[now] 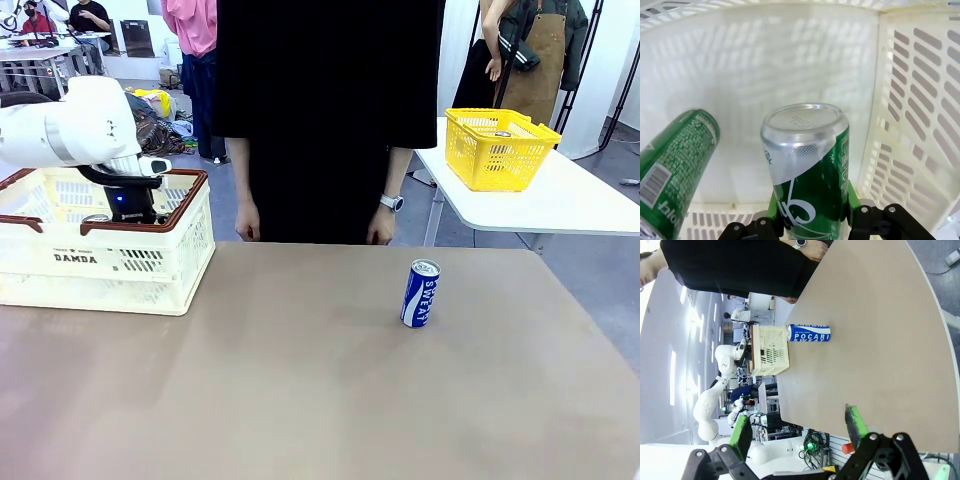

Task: Place the drinks into the Shopping basket.
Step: Pick up one drink and place it into the Shopping basket.

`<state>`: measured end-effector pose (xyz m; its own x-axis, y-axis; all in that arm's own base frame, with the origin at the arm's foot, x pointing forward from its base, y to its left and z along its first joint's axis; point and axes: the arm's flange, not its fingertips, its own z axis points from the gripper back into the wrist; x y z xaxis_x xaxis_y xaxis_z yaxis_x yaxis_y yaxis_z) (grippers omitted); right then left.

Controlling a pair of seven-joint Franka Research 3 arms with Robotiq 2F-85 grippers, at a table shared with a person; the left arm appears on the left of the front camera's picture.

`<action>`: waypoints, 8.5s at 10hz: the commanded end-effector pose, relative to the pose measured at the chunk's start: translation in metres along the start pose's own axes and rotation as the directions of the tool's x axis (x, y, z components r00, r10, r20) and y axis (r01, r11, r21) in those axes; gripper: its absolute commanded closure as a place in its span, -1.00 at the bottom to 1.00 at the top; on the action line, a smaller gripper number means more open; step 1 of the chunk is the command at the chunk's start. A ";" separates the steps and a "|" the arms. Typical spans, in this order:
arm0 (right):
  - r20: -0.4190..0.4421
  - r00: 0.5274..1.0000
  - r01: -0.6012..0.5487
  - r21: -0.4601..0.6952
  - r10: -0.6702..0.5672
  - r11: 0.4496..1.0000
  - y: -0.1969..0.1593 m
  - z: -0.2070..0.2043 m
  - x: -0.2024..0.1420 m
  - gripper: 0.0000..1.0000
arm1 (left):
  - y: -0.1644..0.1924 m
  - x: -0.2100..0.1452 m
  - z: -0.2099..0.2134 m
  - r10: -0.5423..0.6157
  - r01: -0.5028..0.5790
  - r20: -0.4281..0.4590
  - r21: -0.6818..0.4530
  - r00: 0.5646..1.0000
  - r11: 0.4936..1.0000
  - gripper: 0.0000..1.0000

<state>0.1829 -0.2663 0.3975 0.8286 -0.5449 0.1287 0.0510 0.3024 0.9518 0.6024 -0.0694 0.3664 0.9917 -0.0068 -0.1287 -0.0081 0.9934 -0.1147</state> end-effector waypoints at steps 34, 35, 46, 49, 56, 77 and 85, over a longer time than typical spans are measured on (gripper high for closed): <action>0.011 1.000 -0.025 0.021 0.025 0.999 0.002 0.000 0.002 -1.00 | 0.134 -0.341 0.120 0.013 0.215 0.280 -0.765 0.960 0.607 -1.00; 0.011 1.000 -0.025 0.021 0.025 0.999 0.002 0.000 0.002 -1.00 | 0.134 -0.341 0.120 0.013 0.215 0.280 -0.765 0.960 0.607 -1.00; 0.011 1.000 -0.025 0.021 0.025 0.999 0.002 0.000 0.002 -1.00 | 0.134 -0.341 0.120 0.013 0.215 0.280 -0.765 0.960 0.607 -1.00; -0.002 1.000 0.001 0.000 -0.001 1.000 0.000 0.000 0.000 -1.00 | 0.134 -0.341 0.120 0.013 0.215 0.280 -0.765 0.960 0.607 -1.00; -0.573 0.803 -0.457 -0.417 0.163 0.786 0.104 -0.284 0.030 -1.00 | 0.134 -0.341 0.120 0.013 0.215 0.280 -0.765 0.960 0.607 -1.00; -0.569 0.814 -0.574 -0.753 0.120 0.322 0.146 -0.515 0.022 -1.00 | 0.134 -0.341 0.120 0.013 0.215 0.280 -0.765 0.960 0.607 -1.00; -0.453 0.891 -0.303 -0.630 -0.021 0.715 0.219 -0.225 0.035 -1.00 | 0.134 -0.341 0.120 0.013 0.215 0.280 -0.765 0.960 0.607 -1.00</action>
<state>0.3559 -0.0198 0.5608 0.9942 -0.1072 0.0134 0.0915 0.9020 0.4220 0.2803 0.0814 0.5106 0.9866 0.0304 0.1604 0.1212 0.5219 -0.8443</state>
